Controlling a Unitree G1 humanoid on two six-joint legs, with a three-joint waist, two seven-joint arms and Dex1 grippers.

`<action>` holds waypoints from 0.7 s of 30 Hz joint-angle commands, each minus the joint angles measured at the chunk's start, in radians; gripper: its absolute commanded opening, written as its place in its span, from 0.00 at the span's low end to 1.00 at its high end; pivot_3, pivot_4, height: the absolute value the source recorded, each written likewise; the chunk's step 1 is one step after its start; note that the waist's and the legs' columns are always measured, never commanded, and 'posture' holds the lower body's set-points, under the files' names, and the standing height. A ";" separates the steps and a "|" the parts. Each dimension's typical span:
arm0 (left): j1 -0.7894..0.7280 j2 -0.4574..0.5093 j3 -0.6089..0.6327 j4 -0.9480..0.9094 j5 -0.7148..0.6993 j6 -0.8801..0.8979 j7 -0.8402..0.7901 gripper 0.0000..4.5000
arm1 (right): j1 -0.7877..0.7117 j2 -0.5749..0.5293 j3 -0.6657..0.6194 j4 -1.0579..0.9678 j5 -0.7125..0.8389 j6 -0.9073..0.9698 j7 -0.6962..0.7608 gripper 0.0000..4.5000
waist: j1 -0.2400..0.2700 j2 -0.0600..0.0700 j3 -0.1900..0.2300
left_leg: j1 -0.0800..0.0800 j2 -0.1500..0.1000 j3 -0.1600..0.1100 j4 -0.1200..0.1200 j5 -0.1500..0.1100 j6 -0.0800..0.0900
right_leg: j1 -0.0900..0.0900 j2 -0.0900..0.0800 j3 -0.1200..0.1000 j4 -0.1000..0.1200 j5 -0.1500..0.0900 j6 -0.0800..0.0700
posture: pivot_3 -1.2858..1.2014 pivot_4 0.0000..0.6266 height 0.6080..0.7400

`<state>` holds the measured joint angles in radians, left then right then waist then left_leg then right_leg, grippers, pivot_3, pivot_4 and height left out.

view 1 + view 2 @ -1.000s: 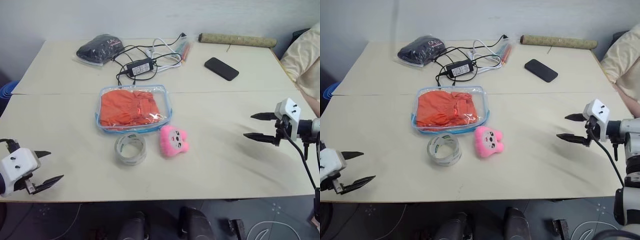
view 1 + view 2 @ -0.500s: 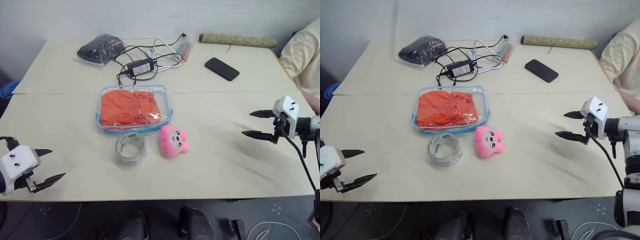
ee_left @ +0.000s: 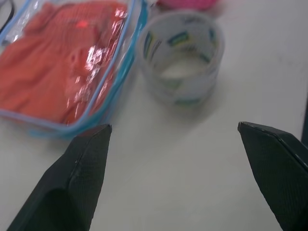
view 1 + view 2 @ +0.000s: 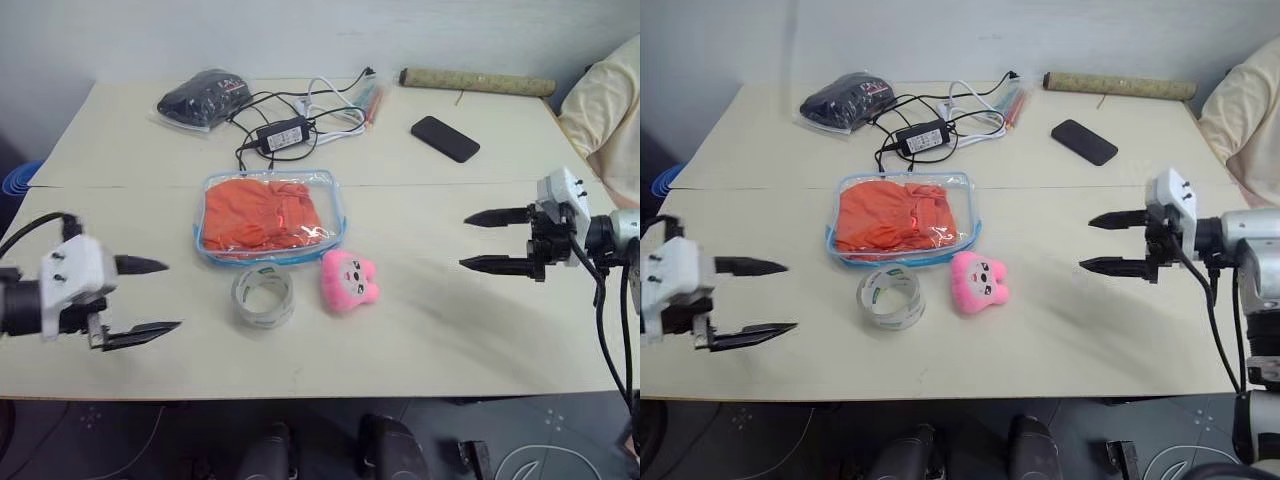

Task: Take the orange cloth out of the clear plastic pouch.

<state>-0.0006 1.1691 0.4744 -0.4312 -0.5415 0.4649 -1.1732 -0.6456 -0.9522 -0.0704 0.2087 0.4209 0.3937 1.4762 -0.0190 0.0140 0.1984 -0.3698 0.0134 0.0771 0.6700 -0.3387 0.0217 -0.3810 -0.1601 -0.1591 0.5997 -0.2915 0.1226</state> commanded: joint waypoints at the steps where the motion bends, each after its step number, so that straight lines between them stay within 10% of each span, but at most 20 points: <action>1: -0.151 0.031 -0.186 -0.065 -0.013 0.003 -0.023 0.98 | -0.010 -0.002 -0.004 -0.172 0.069 0.058 0.004 1.00 | 0.005 0.000 0.000 | -0.001 0.000 0.000 0.001 0.000 0.000 | -0.001 0.000 0.001 0.001 0.000 0.000 | 0.52 0.24 1.00; 10: -0.532 -0.130 -0.719 0.161 0.376 -0.341 -0.178 0.98 | -0.022 0.048 0.036 -0.395 0.168 0.123 -0.019 1.00 | 0.022 -0.002 -0.001 | -0.008 0.001 0.014 0.012 -0.002 -0.004 | -0.010 0.010 0.007 0.009 0.000 -0.001 | 0.52 0.24 1.00; 16: -0.609 -0.240 -0.801 0.302 0.479 -0.441 -0.182 0.98 | 0.010 0.046 0.025 -0.441 0.179 0.110 -0.045 1.00 | 0.022 -0.004 0.000 | -0.009 0.001 0.016 0.013 -0.003 -0.003 | -0.012 0.010 0.010 0.010 0.000 -0.001 | 0.52 0.24 1.00; 21: -0.609 -0.289 -0.804 0.307 0.454 -0.418 -0.214 0.72 | 0.057 0.027 -0.005 -0.453 0.190 0.091 -0.042 1.00 | 0.024 -0.005 0.000 | -0.009 0.001 0.016 0.014 -0.003 -0.003 | -0.013 0.010 0.010 0.011 0.000 -0.001 | 0.52 0.24 1.00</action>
<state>-0.6050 0.8743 -0.3366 -0.1064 -0.0735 0.0443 -1.3713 -0.5905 -0.9012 -0.0204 -0.2147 0.5865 0.5019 1.4317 0.0055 0.0092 0.1984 -0.3787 0.0147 0.0928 0.6841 -0.3413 0.0192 -0.3935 -0.1504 -0.1492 0.6108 -0.2917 0.1218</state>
